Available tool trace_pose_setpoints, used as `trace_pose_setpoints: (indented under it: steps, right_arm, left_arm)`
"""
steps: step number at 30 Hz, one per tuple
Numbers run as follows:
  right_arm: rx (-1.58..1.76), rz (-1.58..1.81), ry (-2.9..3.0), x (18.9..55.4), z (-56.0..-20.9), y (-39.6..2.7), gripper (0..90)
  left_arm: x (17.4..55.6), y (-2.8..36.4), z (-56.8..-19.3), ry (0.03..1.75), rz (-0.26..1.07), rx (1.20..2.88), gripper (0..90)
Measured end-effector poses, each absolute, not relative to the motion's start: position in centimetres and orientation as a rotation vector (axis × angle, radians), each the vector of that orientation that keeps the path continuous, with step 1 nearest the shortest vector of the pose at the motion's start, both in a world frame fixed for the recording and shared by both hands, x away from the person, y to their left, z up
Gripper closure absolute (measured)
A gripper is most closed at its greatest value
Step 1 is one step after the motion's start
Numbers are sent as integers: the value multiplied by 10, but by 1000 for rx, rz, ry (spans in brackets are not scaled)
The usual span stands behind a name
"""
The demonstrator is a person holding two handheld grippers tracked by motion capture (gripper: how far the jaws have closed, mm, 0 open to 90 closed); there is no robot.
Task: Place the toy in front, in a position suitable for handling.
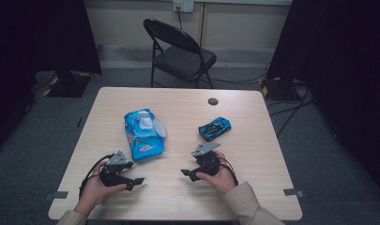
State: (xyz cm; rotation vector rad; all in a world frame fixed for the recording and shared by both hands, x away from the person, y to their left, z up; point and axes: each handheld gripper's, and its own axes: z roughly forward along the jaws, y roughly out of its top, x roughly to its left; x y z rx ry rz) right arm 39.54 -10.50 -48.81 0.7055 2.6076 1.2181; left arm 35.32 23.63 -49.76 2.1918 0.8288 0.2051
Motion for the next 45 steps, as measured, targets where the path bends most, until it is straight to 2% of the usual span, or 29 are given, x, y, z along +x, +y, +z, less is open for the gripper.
trace_pose_setpoints:
  steps: [17,30,45]
  right_arm:
    - [805,1182,2561,373,-503,-171,146]
    - [898,1125,2519,351,-503,-229,143]
    - [880,1105,2522,347,-508,-239,135]
  left_arm:
    - [353,211,-491,734,229,2213,164]
    - [379,146,-486,676,183,2184,164]
    - [415,99,-473,655,194,2202,163]
